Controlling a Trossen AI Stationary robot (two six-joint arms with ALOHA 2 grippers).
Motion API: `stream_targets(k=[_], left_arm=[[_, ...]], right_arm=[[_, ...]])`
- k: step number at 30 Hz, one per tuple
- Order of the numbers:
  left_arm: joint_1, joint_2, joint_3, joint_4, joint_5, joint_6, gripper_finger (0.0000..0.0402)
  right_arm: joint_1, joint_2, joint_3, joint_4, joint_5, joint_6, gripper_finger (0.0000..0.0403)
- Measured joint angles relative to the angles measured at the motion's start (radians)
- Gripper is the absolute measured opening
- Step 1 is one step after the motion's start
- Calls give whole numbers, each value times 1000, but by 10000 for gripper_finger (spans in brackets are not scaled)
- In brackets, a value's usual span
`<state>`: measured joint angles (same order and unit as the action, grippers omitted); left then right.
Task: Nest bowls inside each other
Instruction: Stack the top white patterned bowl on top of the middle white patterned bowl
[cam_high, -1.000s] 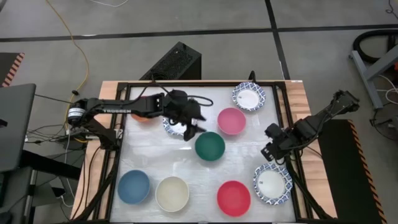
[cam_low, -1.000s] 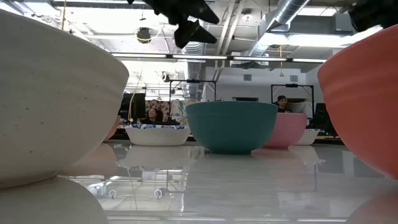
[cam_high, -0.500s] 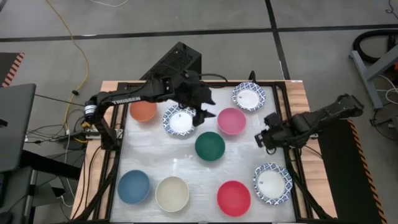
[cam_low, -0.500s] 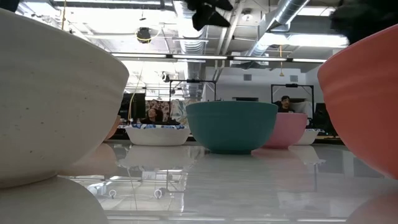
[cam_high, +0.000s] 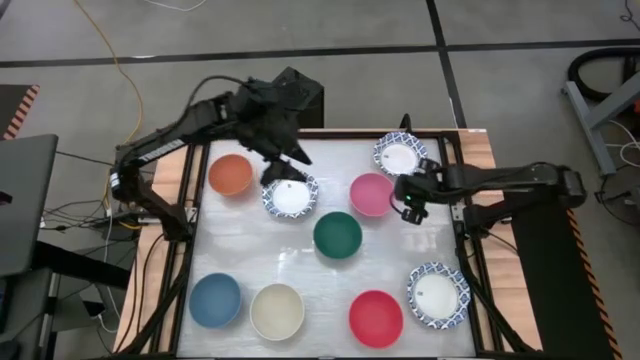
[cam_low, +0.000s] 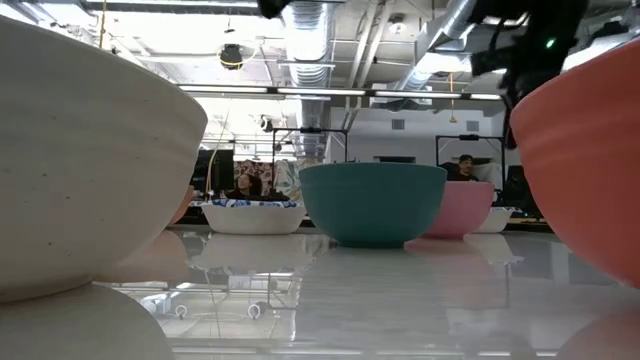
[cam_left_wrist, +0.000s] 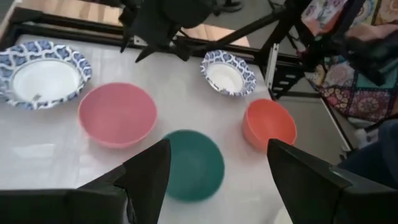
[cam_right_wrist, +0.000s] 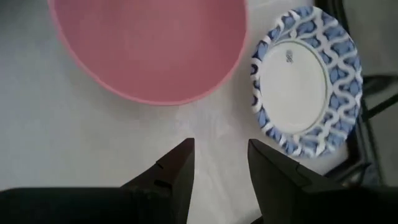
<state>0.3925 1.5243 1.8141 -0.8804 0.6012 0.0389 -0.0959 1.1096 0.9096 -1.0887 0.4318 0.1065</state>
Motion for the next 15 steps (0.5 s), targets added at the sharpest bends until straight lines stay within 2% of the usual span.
stream_targets(k=[6,10,15], left_arm=[[57,-98,0,-71,16,28,256],[79,-161,0,-86,14,34,256],[88,-217,0,-106,-25,55,256]], right_arm=[[-131,93,-1,65,-80,-234,168],[-218,106,-1,133,-104,-311,169],[-312,106,-1,161,-209,-373,169]])
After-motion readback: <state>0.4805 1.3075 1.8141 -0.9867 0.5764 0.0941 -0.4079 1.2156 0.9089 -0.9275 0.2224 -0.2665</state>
